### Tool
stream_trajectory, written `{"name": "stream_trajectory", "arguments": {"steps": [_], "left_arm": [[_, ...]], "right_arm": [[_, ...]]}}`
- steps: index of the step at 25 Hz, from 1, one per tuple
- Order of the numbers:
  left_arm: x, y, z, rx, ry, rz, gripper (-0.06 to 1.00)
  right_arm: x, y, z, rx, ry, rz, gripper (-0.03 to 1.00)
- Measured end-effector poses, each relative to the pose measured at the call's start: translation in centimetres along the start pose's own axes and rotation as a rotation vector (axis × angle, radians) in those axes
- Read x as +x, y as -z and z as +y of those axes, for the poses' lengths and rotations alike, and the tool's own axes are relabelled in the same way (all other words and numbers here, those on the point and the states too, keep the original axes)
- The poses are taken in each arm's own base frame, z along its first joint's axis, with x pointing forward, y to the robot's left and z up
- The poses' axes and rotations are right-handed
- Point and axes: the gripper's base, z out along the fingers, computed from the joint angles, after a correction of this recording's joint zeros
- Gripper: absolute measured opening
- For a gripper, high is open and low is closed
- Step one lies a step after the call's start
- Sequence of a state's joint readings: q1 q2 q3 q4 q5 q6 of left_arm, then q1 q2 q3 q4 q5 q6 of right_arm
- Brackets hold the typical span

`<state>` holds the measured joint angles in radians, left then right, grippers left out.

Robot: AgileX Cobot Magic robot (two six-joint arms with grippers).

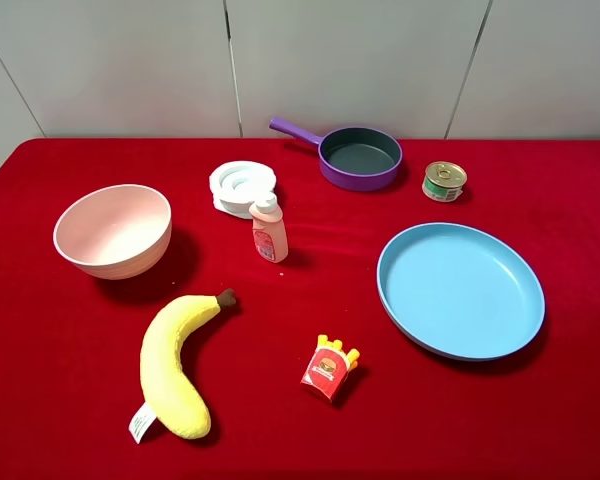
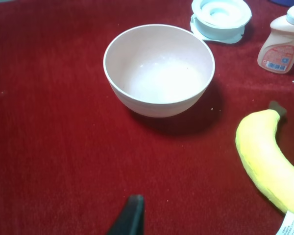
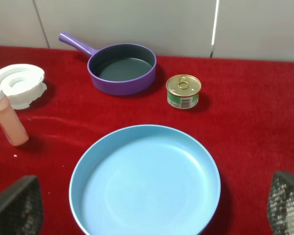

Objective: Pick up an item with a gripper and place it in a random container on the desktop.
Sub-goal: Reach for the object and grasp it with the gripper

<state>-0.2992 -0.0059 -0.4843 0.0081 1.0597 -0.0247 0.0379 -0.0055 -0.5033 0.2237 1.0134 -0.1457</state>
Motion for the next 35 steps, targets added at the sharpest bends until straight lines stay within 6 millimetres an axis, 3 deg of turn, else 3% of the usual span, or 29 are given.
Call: {"name": "stream_trajectory", "arguments": {"steps": [35], "left_arm": [[0.00,0.00,0.00,0.000,0.000,0.000,0.92]], "right_arm": [[0.00,0.00,0.00,0.000,0.000,0.000,0.69]]}}
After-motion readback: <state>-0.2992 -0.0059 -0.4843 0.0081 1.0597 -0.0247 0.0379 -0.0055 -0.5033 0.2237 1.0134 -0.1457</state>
